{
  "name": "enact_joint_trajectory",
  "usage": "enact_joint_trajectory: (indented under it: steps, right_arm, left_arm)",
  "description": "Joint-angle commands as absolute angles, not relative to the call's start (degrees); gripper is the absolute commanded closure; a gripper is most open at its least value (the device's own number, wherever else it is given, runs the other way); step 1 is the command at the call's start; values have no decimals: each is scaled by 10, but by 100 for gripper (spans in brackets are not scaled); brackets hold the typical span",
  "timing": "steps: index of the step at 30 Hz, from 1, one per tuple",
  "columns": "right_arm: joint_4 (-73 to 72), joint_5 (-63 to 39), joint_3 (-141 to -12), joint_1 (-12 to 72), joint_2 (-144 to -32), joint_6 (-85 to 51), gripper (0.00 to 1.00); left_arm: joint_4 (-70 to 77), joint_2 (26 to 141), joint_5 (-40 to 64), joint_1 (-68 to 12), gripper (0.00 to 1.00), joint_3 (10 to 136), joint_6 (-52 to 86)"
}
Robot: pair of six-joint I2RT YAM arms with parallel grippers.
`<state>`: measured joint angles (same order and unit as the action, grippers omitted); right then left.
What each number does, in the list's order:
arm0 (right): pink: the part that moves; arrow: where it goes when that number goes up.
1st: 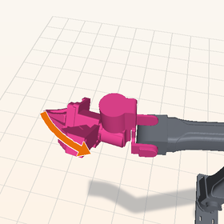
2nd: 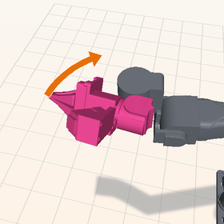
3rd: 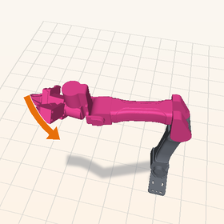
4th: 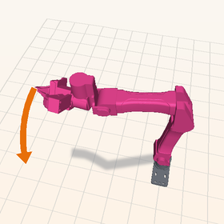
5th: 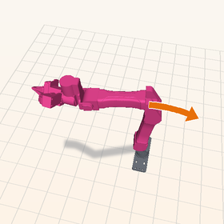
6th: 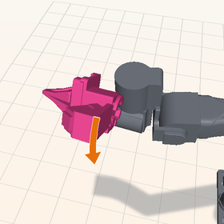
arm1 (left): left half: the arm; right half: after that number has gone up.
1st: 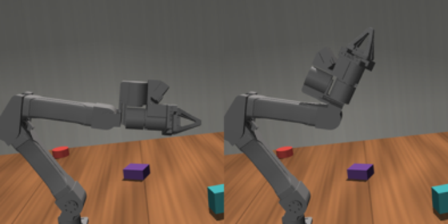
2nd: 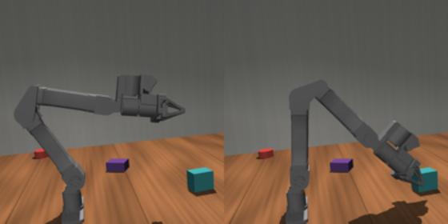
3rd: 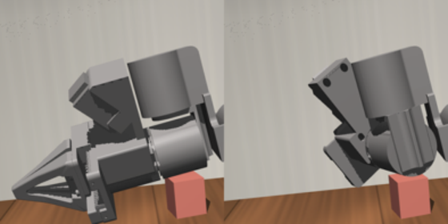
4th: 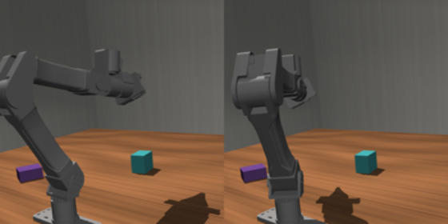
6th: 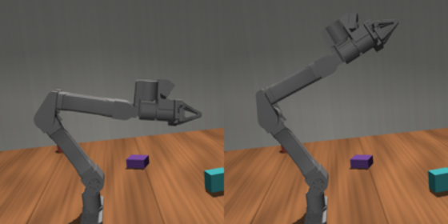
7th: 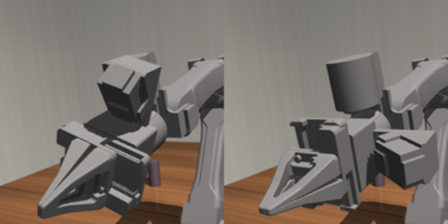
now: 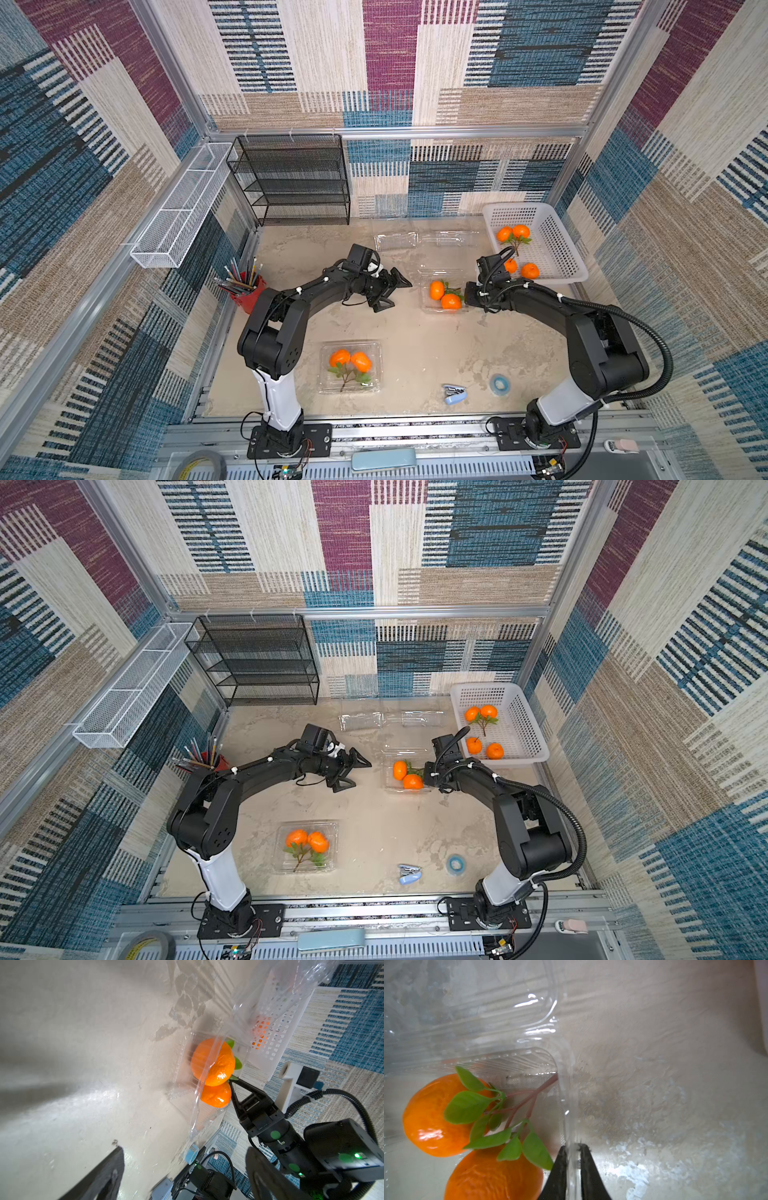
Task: Take oranges out of containers
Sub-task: Adjust the packing box at the center of the board.
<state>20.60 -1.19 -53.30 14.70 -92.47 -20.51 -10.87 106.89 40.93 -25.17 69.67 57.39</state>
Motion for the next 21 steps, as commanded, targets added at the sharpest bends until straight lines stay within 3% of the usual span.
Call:
enact_joint_trajectory:
  steps: [1,6,12,17,21]
  right_arm:
    - [213,17,-543,144,-929,-178,82]
    - [232,22,-569,139,-925,-166,72]
    - [266,15,-621,139,-900,-178,49]
    - [261,-54,-641,140,-887,-201,32]
    - [251,-90,-646,153,-915,-203,25]
  left_arm:
    - [-103,1073,420,-256,8,703,586]
    - [-101,1081,431,-263,8,712,585]
    - [-103,1082,445,-267,7,732,574]
    - [-112,1074,461,-275,4,748,556]
    - [-111,1064,468,-284,2,743,560]
